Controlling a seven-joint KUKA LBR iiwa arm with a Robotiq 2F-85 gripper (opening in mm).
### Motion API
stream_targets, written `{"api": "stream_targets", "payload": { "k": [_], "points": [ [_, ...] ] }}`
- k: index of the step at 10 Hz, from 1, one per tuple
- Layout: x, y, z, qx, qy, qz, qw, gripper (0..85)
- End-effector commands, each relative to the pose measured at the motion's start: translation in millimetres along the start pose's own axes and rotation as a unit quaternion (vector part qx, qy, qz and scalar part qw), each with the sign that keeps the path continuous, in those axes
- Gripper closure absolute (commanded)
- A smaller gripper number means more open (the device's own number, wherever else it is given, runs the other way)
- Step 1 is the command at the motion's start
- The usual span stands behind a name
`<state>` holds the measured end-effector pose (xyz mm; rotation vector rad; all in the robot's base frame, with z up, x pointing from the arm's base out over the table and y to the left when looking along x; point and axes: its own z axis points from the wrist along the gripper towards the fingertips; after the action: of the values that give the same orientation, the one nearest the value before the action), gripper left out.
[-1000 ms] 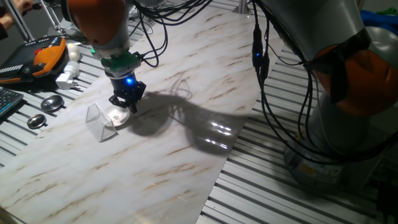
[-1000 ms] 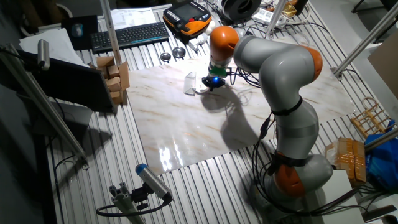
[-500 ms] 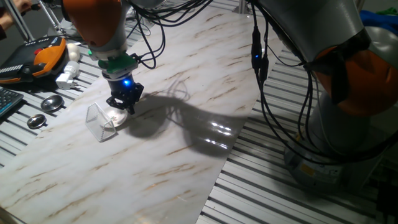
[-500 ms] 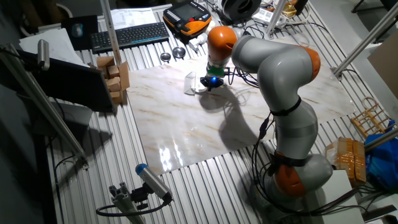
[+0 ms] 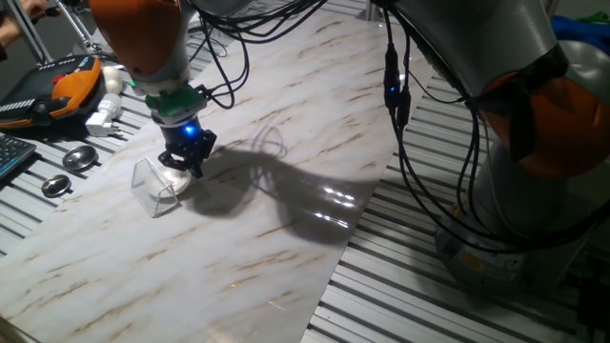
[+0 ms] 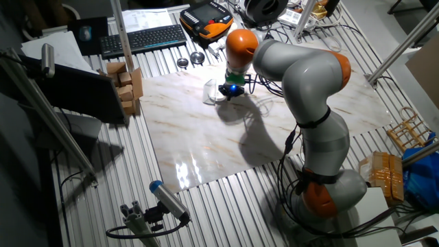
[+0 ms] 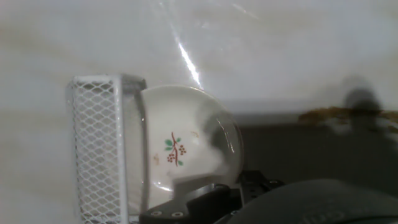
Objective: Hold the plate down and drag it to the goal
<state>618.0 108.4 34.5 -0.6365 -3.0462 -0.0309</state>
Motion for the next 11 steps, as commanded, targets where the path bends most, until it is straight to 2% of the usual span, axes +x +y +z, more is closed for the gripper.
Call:
{"api": "stream_targets", "payload": {
  "k": [1, 11],
  "points": [
    [-0.2, 1.3, -0.4, -0.001, -0.001, 0.000, 1.0000, 85.0],
    [-0.1, 9.6, -1.6, -0.001, -0.005, 0.000, 1.0000, 85.0]
  ]
}}
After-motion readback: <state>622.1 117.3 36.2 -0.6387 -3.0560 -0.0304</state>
